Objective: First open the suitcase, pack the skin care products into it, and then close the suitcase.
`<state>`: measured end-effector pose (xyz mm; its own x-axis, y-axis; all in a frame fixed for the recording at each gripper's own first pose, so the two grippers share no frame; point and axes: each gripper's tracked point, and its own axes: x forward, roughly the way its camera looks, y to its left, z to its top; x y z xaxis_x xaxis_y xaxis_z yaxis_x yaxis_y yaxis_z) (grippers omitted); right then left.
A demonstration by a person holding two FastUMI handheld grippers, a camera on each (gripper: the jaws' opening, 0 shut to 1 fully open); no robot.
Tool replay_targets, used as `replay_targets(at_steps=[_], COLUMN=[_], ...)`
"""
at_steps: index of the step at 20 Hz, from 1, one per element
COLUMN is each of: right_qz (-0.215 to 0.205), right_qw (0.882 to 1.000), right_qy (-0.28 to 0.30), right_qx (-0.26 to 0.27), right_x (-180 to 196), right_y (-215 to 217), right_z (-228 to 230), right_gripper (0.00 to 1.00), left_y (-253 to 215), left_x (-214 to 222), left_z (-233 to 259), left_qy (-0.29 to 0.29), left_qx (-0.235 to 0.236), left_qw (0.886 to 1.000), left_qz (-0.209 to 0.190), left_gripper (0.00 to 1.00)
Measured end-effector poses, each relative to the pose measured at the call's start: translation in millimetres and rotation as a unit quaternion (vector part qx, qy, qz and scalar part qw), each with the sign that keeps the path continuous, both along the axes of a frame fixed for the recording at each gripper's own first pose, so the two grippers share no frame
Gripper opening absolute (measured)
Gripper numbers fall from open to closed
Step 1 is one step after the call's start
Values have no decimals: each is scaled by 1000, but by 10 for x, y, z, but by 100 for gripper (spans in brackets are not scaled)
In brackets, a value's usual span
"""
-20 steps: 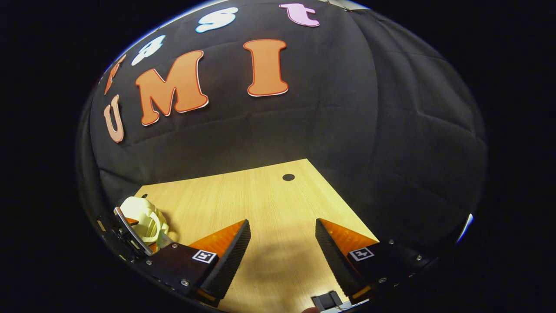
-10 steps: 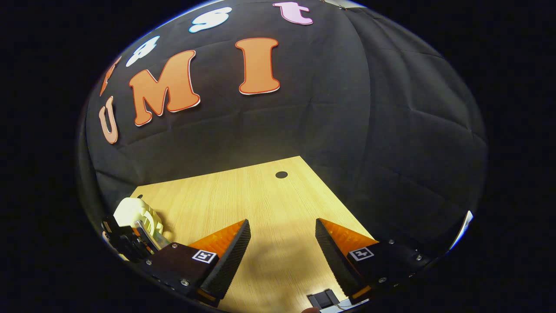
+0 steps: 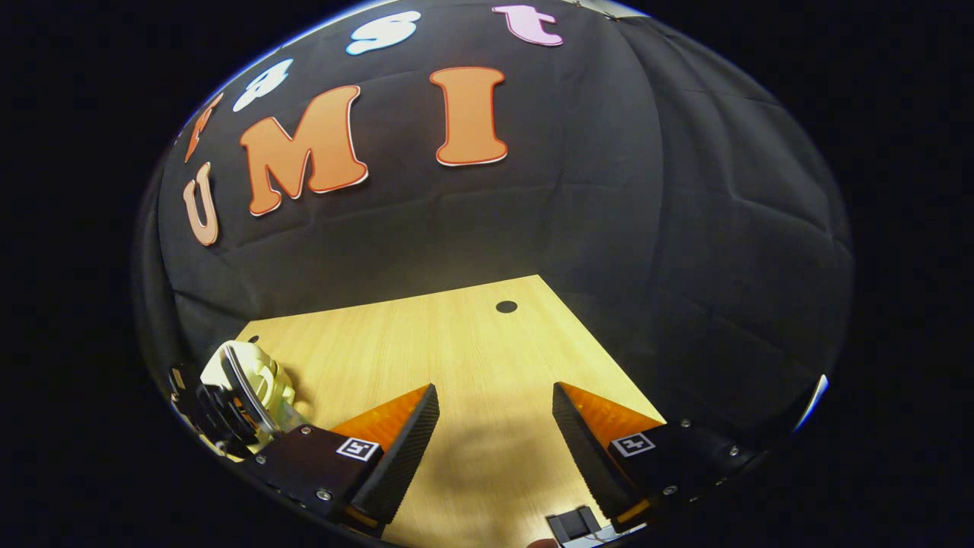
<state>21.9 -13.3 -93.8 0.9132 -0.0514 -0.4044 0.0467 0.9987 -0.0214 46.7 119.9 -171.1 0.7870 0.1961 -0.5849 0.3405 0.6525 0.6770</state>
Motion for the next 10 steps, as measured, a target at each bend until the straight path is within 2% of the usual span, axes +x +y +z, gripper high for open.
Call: replay_targets(at_steps=[3,6,8,10], right_qz=[10,22,33,44], right_qw=[1000,1000,999,999], right_qy=[-5,-11,-20,-23], right_qx=[3,1,4,10], right_x=[-9,-1,13,10], right_y=[170,355,531,719], right_z=[53,110,167,193], right_gripper=[95,95,95,95], left_y=[-54,-8,88,200], left_x=[-38,-64,-134,-198], left_z=[132,262,382,540], left_qy=[-6,-27,-36,-47], left_qx=[-97,-181,-238,-301], left_qw=[995,983,970,951], left_qz=[20,30,41,54], left_gripper=[8,8,8,8])
